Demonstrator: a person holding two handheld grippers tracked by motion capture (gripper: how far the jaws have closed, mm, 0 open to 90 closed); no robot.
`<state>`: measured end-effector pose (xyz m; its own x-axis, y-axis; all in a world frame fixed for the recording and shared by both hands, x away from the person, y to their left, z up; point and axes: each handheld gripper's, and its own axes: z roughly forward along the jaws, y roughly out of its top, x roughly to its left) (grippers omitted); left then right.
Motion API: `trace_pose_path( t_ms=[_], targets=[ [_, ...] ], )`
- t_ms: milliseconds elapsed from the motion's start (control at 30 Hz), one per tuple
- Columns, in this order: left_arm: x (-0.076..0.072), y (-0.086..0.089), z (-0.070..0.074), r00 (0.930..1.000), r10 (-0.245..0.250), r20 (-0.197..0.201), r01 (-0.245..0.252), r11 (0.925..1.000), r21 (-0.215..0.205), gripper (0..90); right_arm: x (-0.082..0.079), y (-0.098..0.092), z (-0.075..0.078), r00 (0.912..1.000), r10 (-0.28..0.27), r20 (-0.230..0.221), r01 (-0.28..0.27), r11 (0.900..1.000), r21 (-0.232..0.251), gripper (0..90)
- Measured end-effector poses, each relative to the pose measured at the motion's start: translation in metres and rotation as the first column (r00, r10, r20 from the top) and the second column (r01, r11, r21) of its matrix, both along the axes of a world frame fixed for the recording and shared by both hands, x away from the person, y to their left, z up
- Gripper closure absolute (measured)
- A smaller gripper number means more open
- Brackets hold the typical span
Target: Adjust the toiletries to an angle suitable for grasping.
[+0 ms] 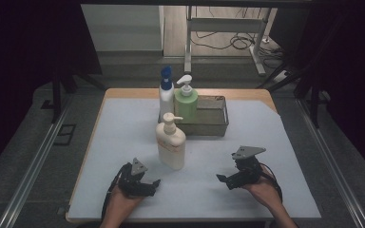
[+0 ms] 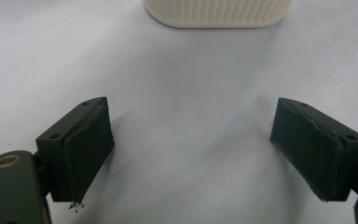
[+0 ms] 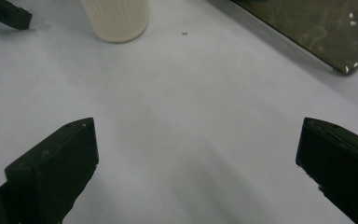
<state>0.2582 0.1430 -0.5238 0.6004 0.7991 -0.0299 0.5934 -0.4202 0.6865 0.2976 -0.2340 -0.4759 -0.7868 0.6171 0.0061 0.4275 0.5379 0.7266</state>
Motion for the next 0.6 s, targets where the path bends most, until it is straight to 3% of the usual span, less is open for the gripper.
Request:
trace_pose_path(
  t_ms=[267, 600],
  targets=[
    [0.000, 0.000, 0.000, 1.0000, 0.000, 0.001, 0.000, 1.0000, 0.000, 12.4, 0.004, 0.010, 0.010, 0.9998, 0.021, 0.002, -0.021, 0.999, 0.033, 0.0],
    [0.000, 0.000, 0.000, 1.0000, -0.001, 0.001, 0.001, 1.0000, 0.001, 12.4, 0.008, 0.033, 0.018, 0.9991, 0.043, 0.008, -0.043, 0.998, 0.041, 0.0]
  ],
)
